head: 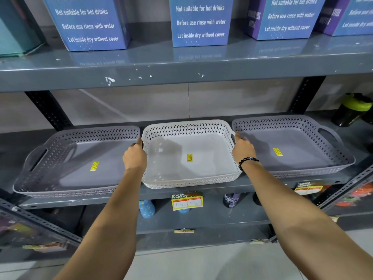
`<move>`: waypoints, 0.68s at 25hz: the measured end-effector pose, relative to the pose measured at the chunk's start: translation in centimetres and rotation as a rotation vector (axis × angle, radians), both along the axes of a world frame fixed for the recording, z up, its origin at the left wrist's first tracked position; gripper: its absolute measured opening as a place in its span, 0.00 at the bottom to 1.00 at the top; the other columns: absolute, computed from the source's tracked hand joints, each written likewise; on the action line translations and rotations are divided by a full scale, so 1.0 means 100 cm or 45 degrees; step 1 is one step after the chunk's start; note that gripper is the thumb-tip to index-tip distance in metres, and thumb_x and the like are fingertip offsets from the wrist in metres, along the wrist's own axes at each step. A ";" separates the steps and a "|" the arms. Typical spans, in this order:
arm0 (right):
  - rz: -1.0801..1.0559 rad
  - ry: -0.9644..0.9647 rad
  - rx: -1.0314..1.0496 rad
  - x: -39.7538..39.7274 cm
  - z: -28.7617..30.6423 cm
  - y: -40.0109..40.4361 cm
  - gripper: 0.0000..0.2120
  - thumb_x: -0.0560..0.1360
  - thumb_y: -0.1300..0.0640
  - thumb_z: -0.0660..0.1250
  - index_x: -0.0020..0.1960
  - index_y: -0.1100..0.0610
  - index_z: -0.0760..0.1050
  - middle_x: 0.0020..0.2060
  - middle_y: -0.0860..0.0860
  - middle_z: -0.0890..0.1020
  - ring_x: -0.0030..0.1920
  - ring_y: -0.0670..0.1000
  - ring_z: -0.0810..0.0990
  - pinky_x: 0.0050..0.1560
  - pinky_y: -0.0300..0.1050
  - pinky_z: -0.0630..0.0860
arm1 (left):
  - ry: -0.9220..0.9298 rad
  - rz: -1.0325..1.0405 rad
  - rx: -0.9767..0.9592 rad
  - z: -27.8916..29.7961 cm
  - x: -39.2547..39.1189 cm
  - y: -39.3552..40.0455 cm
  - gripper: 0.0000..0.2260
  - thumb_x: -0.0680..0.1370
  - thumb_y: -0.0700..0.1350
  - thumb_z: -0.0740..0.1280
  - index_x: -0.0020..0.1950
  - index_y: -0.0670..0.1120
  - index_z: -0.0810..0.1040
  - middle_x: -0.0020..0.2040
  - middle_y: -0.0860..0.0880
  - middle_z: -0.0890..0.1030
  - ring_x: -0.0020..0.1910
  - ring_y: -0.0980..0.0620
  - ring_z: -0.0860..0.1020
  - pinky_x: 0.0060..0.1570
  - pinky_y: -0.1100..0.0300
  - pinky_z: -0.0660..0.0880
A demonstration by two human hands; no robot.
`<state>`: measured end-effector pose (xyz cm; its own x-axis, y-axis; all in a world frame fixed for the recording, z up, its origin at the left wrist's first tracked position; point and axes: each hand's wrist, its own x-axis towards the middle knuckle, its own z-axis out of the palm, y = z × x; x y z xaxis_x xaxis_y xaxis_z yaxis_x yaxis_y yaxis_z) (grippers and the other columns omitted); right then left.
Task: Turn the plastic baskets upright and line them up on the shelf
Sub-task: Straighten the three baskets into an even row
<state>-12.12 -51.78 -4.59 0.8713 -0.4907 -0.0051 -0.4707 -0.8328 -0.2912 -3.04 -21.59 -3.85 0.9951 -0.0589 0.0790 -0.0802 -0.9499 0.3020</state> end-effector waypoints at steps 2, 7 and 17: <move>-0.001 0.003 0.007 -0.001 0.001 0.001 0.30 0.76 0.70 0.53 0.77 0.61 0.51 0.54 0.66 0.78 0.53 0.63 0.80 0.48 0.52 0.77 | -0.004 0.005 -0.005 -0.001 0.000 0.000 0.25 0.76 0.30 0.55 0.72 0.43 0.65 0.51 0.36 0.80 0.49 0.36 0.79 0.44 0.49 0.76; 0.007 0.009 -0.027 -0.001 0.003 0.003 0.29 0.77 0.70 0.53 0.76 0.63 0.50 0.55 0.66 0.79 0.53 0.62 0.80 0.50 0.52 0.78 | -0.010 0.001 0.013 -0.003 0.002 -0.001 0.24 0.76 0.30 0.55 0.72 0.42 0.65 0.51 0.36 0.80 0.48 0.37 0.79 0.42 0.49 0.75; -0.019 0.008 -0.016 -0.003 0.004 0.005 0.29 0.77 0.69 0.54 0.76 0.64 0.51 0.55 0.66 0.79 0.53 0.62 0.80 0.49 0.52 0.78 | -0.014 0.016 0.006 -0.003 0.001 -0.001 0.22 0.77 0.30 0.55 0.70 0.41 0.67 0.51 0.36 0.81 0.48 0.37 0.80 0.43 0.49 0.76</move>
